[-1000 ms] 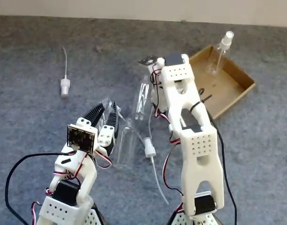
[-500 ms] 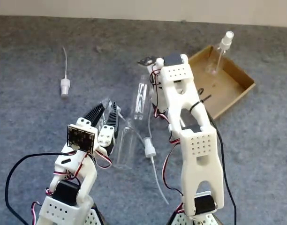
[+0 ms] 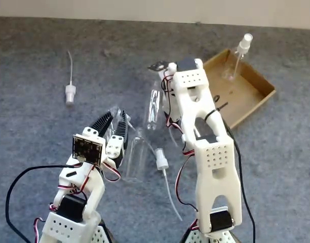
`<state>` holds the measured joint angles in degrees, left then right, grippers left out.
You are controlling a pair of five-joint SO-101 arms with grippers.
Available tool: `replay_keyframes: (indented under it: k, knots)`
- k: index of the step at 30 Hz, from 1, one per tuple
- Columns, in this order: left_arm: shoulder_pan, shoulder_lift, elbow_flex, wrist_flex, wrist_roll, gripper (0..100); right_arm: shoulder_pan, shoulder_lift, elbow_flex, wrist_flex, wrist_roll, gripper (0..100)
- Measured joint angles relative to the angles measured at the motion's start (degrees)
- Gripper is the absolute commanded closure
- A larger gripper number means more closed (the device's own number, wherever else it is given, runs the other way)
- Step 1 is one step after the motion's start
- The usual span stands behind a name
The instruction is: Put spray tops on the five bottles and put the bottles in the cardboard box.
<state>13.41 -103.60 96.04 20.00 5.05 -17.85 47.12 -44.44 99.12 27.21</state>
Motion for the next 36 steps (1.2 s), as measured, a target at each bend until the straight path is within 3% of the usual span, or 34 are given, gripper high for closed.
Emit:
replay_keyframes:
  k: [13,19,22,36]
  knots:
    - [0.0,0.0,0.0,0.0,0.0,99,-0.35,4.31,0.0,-3.52,0.0,66.9]
    - [0.0,0.0,0.0,0.0,0.0,99,-0.18,6.59,-1.67,-3.69,0.0,78.9]
    - [0.0,0.0,0.0,0.0,0.0,99,0.26,6.42,-2.29,-3.78,0.0,79.8]
    - [0.0,0.0,0.0,0.0,0.0,99,-0.09,-9.23,-1.85,0.88,0.09,79.9]
